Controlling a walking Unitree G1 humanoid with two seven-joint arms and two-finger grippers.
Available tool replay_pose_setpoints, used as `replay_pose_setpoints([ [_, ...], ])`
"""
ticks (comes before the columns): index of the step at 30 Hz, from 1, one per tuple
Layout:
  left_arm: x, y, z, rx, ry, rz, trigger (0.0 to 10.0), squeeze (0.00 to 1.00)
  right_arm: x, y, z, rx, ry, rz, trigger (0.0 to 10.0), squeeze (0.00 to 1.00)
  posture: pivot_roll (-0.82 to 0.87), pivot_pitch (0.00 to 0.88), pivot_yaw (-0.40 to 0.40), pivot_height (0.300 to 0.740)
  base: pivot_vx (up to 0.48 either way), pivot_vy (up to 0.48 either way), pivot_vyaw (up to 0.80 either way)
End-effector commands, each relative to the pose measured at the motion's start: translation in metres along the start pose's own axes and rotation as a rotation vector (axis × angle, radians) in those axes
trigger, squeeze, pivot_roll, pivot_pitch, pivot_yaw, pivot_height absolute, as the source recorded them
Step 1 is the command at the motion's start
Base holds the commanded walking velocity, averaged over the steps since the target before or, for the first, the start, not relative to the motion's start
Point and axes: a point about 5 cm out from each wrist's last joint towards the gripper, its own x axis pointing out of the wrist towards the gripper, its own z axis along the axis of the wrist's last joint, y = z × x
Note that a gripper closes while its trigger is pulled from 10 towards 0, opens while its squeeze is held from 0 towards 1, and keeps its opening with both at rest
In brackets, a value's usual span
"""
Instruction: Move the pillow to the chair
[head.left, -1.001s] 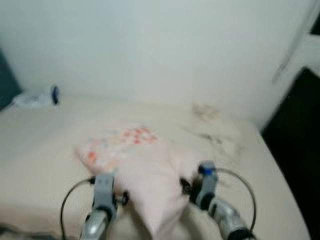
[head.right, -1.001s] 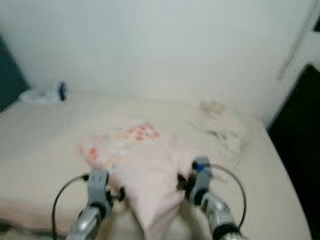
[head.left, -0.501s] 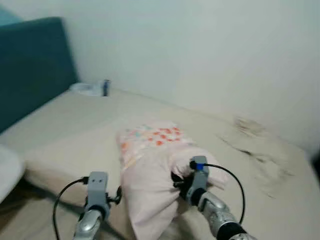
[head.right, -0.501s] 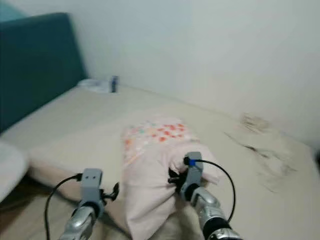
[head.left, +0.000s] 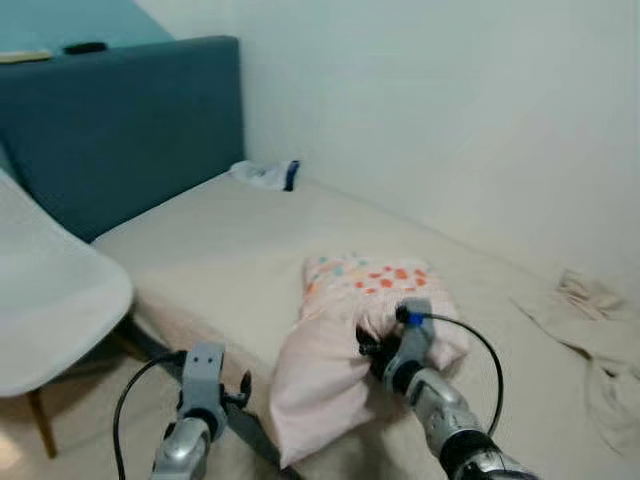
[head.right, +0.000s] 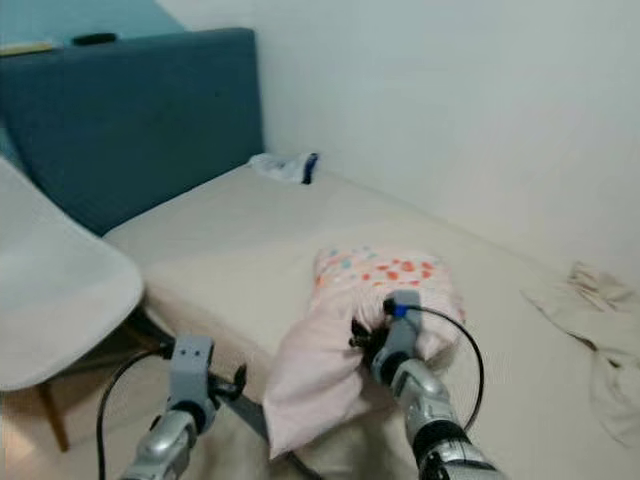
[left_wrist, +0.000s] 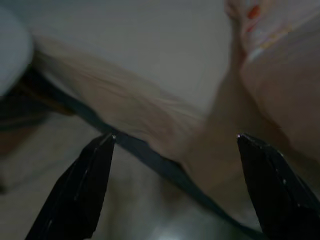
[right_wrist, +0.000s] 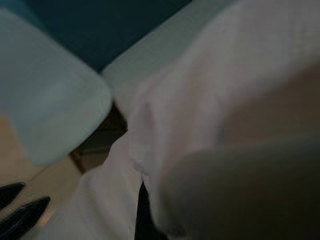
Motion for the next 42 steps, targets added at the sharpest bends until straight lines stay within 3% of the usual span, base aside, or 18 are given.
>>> replay_pose_setpoints([
  [1, -0.003, 0.001, -0.006, 0.023, 0.03, 0.005, 10.0, 0.0, 0.008, 0.009, 0.014, -0.013, -0.054, 0.062, 10.0, 0.0, 0.13, 0.0, -0.096, 0.735, 0.0, 0.0, 0.78],
  [12, -0.004, 0.02, -0.005, 0.025, 0.038, 0.095, 10.0, 0.0, 0.018, 0.037, 0.008, -0.014, -0.053, 0.178, 10.0, 0.0, 0.14, 0.0, -0.104, 0.735, 0.0, 0.0, 0.78],
  [26, -0.003, 0.016, -0.004, 0.022, 0.038, 0.085, 10.0, 0.0, 0.026, 0.038, 0.036, -0.015, -0.142, 0.195, 10.0, 0.0, 0.14, 0.0, -0.105, 0.735, 0.0, 0.0, 0.78],
  [42, -0.002, 0.013, -0.003, 0.015, 0.032, 0.066, 10.0, 0.0, 0.028, 0.039, 0.041, -0.007, -0.163, 0.191, 10.0, 0.0, 0.15, 0.0, -0.101, 0.735, 0.0, 0.0, 0.78],
])
